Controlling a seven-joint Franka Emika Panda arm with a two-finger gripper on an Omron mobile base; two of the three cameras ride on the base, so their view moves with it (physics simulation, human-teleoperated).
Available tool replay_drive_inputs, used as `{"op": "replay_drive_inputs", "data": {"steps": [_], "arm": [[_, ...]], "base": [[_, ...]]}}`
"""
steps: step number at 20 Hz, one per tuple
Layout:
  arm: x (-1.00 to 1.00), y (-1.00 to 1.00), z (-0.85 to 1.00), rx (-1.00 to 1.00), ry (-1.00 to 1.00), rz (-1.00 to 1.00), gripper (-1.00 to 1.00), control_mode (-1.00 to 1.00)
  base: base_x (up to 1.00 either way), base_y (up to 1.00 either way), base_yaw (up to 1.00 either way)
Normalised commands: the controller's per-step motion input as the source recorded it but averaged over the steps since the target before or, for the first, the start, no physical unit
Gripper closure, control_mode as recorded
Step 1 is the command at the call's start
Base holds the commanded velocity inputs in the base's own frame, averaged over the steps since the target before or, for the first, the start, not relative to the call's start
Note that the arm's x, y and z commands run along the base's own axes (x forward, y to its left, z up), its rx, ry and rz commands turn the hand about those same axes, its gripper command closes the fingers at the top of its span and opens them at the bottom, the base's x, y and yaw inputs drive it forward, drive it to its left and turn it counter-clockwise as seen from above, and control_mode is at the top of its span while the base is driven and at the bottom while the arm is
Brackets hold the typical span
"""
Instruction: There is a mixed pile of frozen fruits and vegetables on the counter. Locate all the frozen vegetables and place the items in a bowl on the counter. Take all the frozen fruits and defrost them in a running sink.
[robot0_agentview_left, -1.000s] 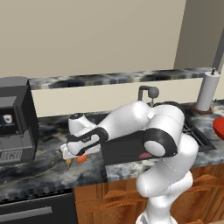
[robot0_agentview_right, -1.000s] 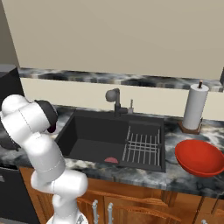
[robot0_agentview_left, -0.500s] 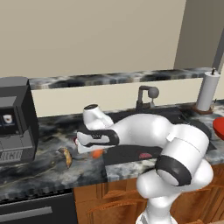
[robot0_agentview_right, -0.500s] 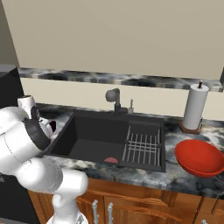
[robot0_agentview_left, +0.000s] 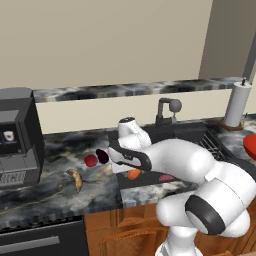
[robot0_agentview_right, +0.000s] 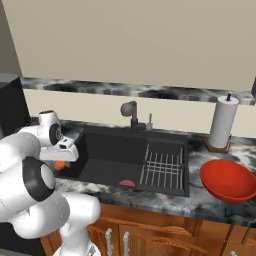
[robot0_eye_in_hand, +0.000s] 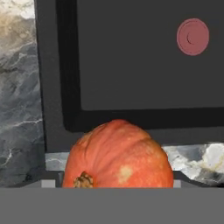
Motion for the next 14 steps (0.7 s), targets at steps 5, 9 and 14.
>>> {"op": "replay_drive_inputs", "data": {"steps": [5, 9, 14], "arm": [[0.0, -0.75, 0.34, -0.03, 0.14, 0.0, 1.0, -1.0], [-0.07, -0.68, 0.33, -0.01, 0.08, -0.01, 1.0, -1.0], [-0.16, -0.73, 0.35, 0.0, 0.02, 0.0, 1.0, -1.0]], "base": [[0.0, 0.0, 0.0], [0.0, 0.0, 0.0], [0.0, 0.0, 0.0]]}}
